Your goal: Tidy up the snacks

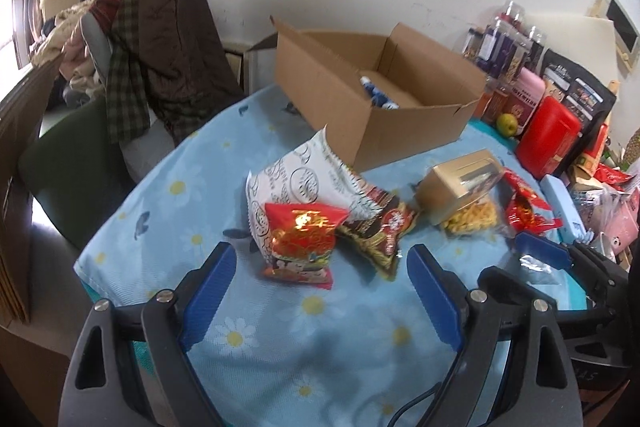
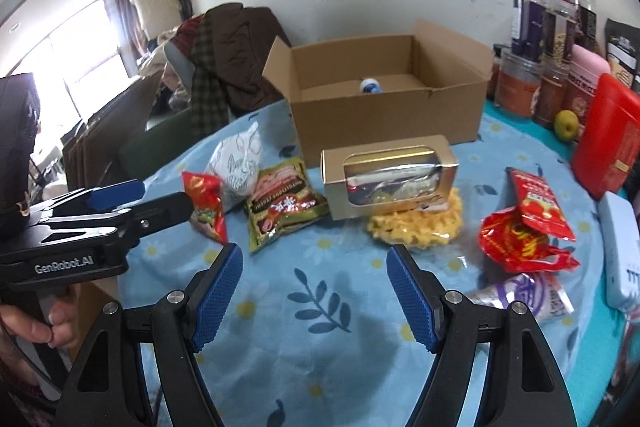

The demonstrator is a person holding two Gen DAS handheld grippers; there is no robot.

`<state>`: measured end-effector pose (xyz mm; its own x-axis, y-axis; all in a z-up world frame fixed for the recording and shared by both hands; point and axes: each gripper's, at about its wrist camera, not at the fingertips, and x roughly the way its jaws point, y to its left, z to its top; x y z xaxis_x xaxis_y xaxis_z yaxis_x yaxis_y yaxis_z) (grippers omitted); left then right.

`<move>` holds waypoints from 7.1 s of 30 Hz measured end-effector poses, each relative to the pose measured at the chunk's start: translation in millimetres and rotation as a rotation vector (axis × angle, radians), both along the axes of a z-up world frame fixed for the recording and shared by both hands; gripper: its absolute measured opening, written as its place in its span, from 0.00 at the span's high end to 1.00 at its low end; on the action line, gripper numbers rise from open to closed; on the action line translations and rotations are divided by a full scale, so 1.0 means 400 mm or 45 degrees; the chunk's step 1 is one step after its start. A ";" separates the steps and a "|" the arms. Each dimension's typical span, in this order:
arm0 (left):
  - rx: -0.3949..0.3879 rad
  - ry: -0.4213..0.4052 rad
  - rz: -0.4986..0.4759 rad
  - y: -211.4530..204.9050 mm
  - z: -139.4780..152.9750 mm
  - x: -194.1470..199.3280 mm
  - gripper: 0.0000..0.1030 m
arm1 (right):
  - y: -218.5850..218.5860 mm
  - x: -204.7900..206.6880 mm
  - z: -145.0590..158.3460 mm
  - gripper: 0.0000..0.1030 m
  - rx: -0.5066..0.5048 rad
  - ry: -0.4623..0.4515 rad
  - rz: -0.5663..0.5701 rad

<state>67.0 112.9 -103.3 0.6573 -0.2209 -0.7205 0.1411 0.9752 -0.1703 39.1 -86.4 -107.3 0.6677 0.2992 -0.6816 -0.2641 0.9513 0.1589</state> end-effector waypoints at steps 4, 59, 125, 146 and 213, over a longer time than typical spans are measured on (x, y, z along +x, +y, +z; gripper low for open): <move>0.004 0.031 0.004 0.003 -0.032 0.035 0.14 | -0.006 0.030 -0.013 0.27 -0.017 0.017 -0.031; -0.084 0.139 0.042 0.136 -0.079 0.073 0.61 | 0.201 0.255 -0.114 0.39 -0.286 0.196 0.307; -0.042 0.220 -0.326 -0.114 -0.089 -0.082 0.70 | -0.022 -0.058 -0.097 0.59 -0.132 0.272 0.033; -0.128 -0.051 -0.364 -0.133 0.111 -0.069 0.70 | -0.061 -0.058 0.117 0.60 -0.066 0.012 0.046; 0.072 0.366 -0.167 -0.188 -0.087 0.170 0.59 | -0.149 0.042 0.068 0.59 -0.049 0.067 -0.140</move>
